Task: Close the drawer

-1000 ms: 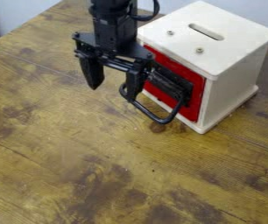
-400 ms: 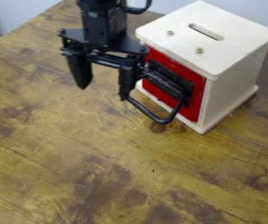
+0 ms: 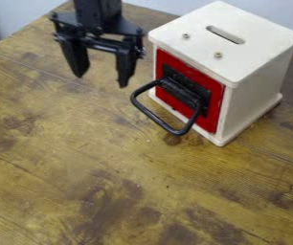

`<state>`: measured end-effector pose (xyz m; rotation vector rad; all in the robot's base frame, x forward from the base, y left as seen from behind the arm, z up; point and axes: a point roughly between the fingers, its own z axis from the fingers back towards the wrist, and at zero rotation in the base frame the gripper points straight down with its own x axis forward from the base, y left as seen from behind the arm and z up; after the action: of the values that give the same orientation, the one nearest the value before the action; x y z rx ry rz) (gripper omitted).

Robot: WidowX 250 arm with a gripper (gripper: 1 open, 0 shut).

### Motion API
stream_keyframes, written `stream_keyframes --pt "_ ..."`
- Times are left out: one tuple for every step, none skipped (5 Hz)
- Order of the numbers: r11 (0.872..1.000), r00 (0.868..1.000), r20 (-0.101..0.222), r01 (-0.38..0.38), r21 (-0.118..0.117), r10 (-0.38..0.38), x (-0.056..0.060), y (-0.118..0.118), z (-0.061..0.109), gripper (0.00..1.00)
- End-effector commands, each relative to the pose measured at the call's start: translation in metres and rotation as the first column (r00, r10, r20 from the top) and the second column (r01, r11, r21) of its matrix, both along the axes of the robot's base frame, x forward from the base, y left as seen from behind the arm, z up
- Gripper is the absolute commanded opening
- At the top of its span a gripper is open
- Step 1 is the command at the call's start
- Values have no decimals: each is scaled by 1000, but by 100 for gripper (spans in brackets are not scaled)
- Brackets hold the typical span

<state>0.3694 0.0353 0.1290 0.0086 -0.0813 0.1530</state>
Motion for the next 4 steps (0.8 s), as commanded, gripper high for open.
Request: stream_keyframes --pt "999 993 102 50 8 -51 6 13 18 100" --pt "995 991 81 104 13 -104 0 14 13 100" --pt "988 985 82 151 14 -152 -2 14 12 100" --pt "987 982 90 162 19 -163 -6 -4 19 100"
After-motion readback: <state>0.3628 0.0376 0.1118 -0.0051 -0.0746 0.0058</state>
